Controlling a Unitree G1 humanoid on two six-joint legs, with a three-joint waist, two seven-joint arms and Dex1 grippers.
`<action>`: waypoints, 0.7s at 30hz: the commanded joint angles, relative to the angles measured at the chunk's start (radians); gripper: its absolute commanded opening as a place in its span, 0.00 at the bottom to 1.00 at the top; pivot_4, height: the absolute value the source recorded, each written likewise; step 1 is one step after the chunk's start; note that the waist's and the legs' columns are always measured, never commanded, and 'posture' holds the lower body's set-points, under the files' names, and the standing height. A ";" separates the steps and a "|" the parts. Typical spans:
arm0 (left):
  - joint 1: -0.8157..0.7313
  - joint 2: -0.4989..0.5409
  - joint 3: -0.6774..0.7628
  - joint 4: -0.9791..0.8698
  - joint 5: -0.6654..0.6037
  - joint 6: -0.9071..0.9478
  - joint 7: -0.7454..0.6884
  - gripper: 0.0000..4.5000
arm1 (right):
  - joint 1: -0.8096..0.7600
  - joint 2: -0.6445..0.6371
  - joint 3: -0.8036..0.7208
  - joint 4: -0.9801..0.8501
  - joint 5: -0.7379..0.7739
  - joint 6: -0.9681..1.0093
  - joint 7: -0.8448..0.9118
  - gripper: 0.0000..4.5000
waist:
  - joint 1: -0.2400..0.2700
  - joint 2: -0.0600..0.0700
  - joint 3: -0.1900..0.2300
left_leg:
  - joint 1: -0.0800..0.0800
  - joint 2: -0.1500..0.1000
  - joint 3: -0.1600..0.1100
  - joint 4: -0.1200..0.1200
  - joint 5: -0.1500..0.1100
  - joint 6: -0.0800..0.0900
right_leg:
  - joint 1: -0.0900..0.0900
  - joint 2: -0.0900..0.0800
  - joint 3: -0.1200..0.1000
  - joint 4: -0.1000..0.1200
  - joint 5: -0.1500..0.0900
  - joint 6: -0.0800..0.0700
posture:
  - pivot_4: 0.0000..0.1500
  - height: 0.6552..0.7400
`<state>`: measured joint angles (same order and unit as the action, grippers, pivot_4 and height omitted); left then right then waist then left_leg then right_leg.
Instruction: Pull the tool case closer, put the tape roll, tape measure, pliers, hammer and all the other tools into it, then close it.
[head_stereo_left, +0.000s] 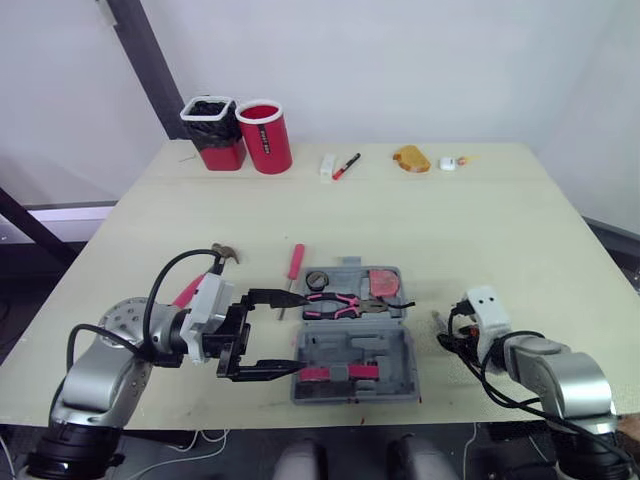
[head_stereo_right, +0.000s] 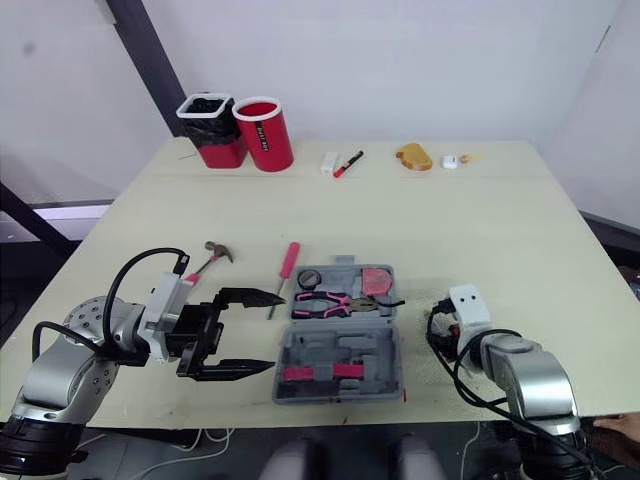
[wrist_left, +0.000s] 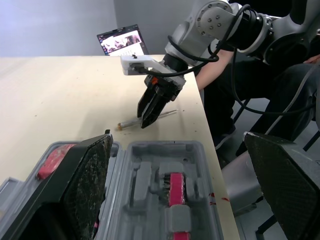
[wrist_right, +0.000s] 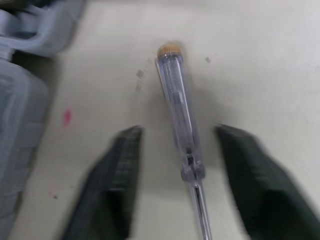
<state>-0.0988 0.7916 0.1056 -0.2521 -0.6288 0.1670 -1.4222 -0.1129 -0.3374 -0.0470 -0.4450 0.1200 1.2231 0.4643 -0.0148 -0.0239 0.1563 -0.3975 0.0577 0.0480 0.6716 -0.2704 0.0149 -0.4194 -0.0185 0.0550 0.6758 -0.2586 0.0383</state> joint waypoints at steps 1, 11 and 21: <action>0.002 0.005 0.008 -0.013 -0.006 -0.007 -0.006 1.00 | 0.063 -0.022 -0.032 -0.032 0.033 -0.168 0.030 0.98 | -0.002 0.000 0.000 | 0.000 0.000 0.000 0.000 0.000 0.000 | 0.000 0.000 0.000 0.000 0.000 0.000 | 1.00 1.00; -0.009 0.011 0.013 -0.016 -0.010 0.003 -0.003 1.00 | 0.243 -0.042 -0.031 0.192 0.065 -0.732 0.137 0.98 | -0.005 0.000 0.000 | 0.001 0.000 0.000 0.000 0.000 0.000 | 0.000 0.000 0.000 0.000 0.000 0.000 | 1.00 1.00; -0.023 0.013 0.012 0.000 -0.006 -0.002 -0.009 1.00 | 0.263 -0.017 -0.014 0.303 0.078 -0.876 0.130 0.39 | -0.004 0.000 0.000 | 0.002 0.000 0.000 0.000 0.000 0.000 | 0.001 0.001 0.000 0.001 0.000 0.000 | 1.00 1.00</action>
<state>-0.1132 0.7956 0.1069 -0.2517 -0.6292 0.1699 -1.4224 0.1352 -0.3568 -0.0676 -0.1465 0.1875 0.3570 0.5902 -0.0192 -0.0243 0.1563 -0.3959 0.0578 0.0477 0.6712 -0.2704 0.0150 -0.4189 -0.0178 0.0552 0.6766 -0.2587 0.0381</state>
